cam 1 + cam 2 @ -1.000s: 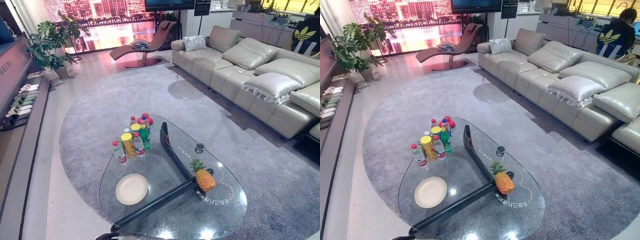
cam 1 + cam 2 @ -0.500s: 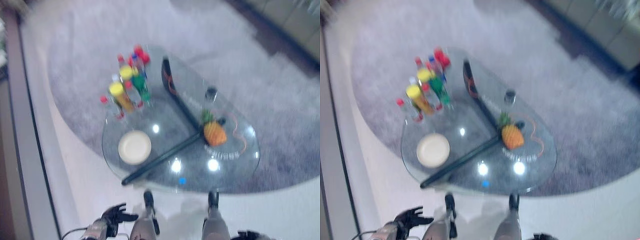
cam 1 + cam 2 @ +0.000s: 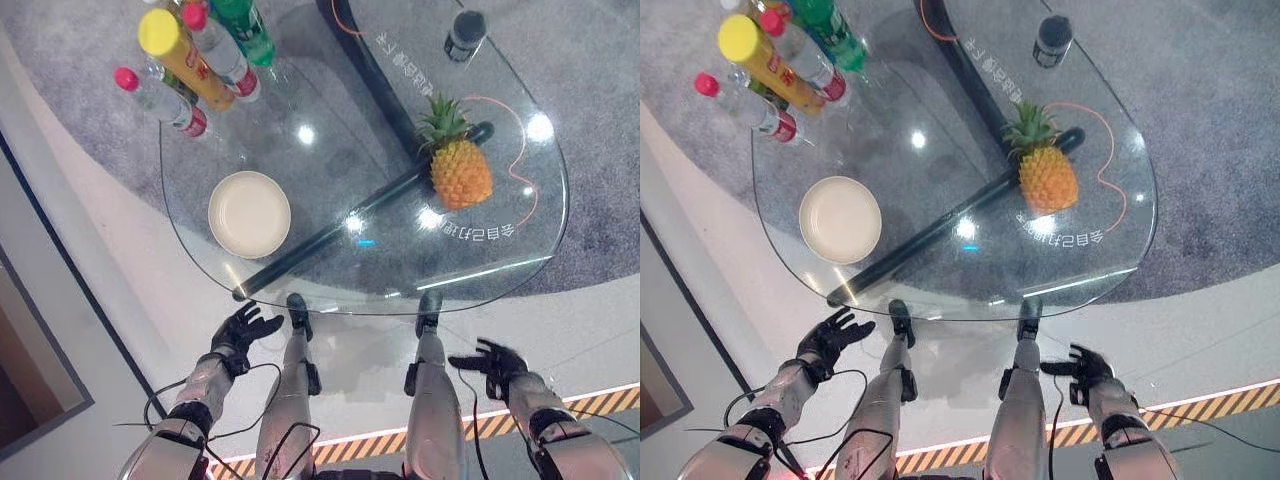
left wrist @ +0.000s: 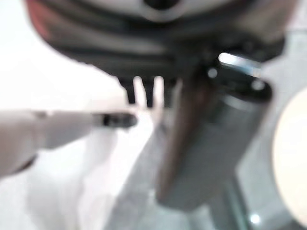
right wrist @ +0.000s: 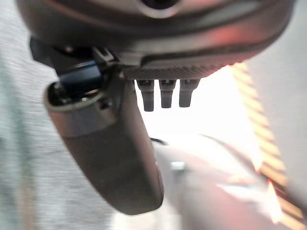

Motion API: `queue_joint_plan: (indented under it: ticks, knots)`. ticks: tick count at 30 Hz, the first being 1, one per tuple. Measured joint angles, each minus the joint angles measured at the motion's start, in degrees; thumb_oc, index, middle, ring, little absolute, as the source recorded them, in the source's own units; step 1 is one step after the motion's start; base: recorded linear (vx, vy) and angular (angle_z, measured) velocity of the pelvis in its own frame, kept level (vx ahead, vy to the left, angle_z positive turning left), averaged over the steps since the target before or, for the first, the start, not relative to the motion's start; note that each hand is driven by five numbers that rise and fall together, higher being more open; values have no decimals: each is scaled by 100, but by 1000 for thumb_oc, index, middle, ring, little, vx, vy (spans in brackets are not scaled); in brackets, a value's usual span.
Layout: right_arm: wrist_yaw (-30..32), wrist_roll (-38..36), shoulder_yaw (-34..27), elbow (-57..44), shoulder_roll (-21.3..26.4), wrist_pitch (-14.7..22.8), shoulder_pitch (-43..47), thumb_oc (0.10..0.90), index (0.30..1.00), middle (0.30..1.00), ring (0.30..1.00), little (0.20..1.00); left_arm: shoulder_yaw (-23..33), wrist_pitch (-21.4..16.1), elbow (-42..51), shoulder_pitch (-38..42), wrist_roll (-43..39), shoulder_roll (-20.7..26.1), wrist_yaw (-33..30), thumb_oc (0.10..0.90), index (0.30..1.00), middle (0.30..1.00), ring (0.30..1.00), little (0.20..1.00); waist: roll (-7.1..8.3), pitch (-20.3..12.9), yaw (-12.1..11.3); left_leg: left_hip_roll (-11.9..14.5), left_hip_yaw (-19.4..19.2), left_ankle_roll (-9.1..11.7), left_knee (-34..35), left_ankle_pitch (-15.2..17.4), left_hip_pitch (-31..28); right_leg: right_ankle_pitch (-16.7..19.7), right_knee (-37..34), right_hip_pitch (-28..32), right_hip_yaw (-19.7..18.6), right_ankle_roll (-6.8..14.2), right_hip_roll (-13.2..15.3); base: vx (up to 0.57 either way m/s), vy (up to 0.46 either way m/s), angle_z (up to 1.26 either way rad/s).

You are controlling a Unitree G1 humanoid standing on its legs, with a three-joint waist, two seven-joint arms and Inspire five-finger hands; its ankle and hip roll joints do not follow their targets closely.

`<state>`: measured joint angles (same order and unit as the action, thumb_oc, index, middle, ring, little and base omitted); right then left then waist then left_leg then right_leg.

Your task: Pick up the fruit to the plate

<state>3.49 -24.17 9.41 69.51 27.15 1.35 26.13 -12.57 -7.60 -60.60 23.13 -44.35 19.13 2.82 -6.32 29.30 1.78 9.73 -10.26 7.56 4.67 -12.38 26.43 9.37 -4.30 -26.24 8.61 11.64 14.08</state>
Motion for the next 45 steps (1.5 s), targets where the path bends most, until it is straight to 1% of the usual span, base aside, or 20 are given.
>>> queue_joint_plan:
  ticks: [2, 3, 5, 8, 11, 14, 18, 21, 30, 32, 35, 38, 41, 43, 45]
  knots:
    - [142, -75, -12, -99, 2, 120, 175, 800, 900, 900, 900, 900, 0, -37, 5, 147, -30, 25, -133, 800, 900, 900, 900, 900, 35, 21, -20, -6, 4, -9, -21, -25, 213, 5, 76, -247, -32, -5, 5, -36, -30, -1]
    - [193, -79, -7, -137, -8, 183, 291, 800, 900, 900, 900, 900, 3, -36, 32, 239, -53, 52, -250, 800, 900, 900, 900, 900, 91, 57, -37, -5, 6, -11, -51, -27, 314, 5, 112, -361, -54, -6, 9, -29, -20, -5]
    - [287, -89, -1, -209, -8, 261, 304, 800, 900, 900, 900, 900, 3, -34, 79, 260, -57, 56, -371, 800, 900, 900, 900, 900, 134, 75, -47, -8, 16, -12, -85, -26, 368, -11, 174, -430, -75, 8, 12, 0, 0, 0]
    - [599, -104, -13, -353, 4, 446, 350, 800, 900, 900, 900, 900, 28, -51, 99, 377, -194, 69, -622, 800, 900, 900, 900, 900, 148, 77, -17, -1, 98, -21, -234, -18, 667, -140, 536, -806, -104, 4, 28, -8, -10, 4]
    - [787, -102, -12, -353, 3, 501, 383, 800, 900, 900, 900, 900, 58, -149, 146, 416, -233, 134, -688, 800, 900, 900, 900, 900, 166, 83, -7, -3, 190, -23, -398, -14, 911, -260, 875, -1122, -127, -13, 55, 15, -30, 4]
    - [824, -102, -12, -345, 4, 521, 383, 800, 900, 900, 900, 900, 59, -245, 203, 418, -232, 154, -709, 800, 900, 900, 900, 900, 172, 83, 19, -2, 294, -35, -573, 14, 1090, -388, 1169, -1326, -135, -2, 76, 30, -29, 5]
    - [853, -102, -11, -340, 6, 559, 411, 800, 900, 900, 900, 900, 104, -314, 320, 422, -234, 191, -714, 800, 900, 900, 900, 900, 183, 78, -8, -5, 325, -35, -677, 17, 1295, -435, 1389, -1604, -194, -34, 89, 3, -2, 1]
    - [886, -102, 5, -340, 5, 572, 433, 800, 900, 900, 900, 900, 113, -338, 349, 419, -239, 205, -711, 800, 900, 900, 900, 900, 183, 78, -20, -21, 327, -36, -682, 16, 1352, -428, 1431, -1707, -255, -44, 90, 12, 3, -5]
    - [1120, -94, 95, -351, 10, 577, 539, 800, 900, 900, 900, 900, 133, -370, 378, 382, -223, 207, -709, 800, 900, 900, 900, 900, 183, 78, -29, -21, 329, -36, -673, 16, 1369, -424, 1430, -1732, -260, -23, 86, 2, 0, 0]
    - [1271, -98, 92, -329, 10, 507, 587, 800, 900, 900, 900, 900, 130, -370, 378, 382, -223, 209, -709, 800, 900, 900, 900, 900, 183, 78, -29, -20, 329, -36, -673, 16, 1369, -424, 1430, -1731, -260, -23, 86, 0, 0, 0]
    - [1654, -112, 57, -168, 28, 324, 714, 800, 900, 900, 900, 900, 126, -372, 378, 383, -220, 209, -709, 800, 900, 900, 900, 900, 183, 78, -31, -20, 329, -36, -673, 16, 1369, -422, 1430, -1731, -260, -25, 86, 0, 0, 0]
    - [2086, -305, -137, -3, 212, 205, 771, 800, 900, 900, 900, 900, 64, -403, 378, 391, -216, 210, -709, 800, 900, 900, 900, 900, 187, 80, -59, -20, 330, -37, -674, 15, 1369, -409, 1430, -1729, -259, -41, 87, 0, 0, 0]
    - [2641, -648, -387, 17, 558, 246, 801, 800, 900, 900, 900, 900, 11, -428, 378, 395, -219, 217, -710, 800, 900, 900, 900, 900, 190, 82, -79, -21, 331, -37, -675, 14, 1370, -396, 1429, -1727, -258, -57, 86, 0, 0, 0]
    - [2880, -863, -507, 11, 743, 328, 834, 800, 900, 900, 900, 900, -4, -441, 378, 396, -220, 219, -711, 800, 900, 900, 900, 900, 192, 83, -90, -20, 333, -37, -675, 14, 1370, -391, 1429, -1726, -257, -64, 84, 0, 0, 0]
    - [3218, -1020, -635, -26, 925, 440, 945, 800, 900, 900, 900, 900, -10, -409, 354, 398, -216, 220, -870, 800, 900, 900, 900, 900, 215, 95, -72, -19, 335, -37, -673, 15, 1370, -391, 1425, -1725, -255, -63, 82, 0, 0, 0]
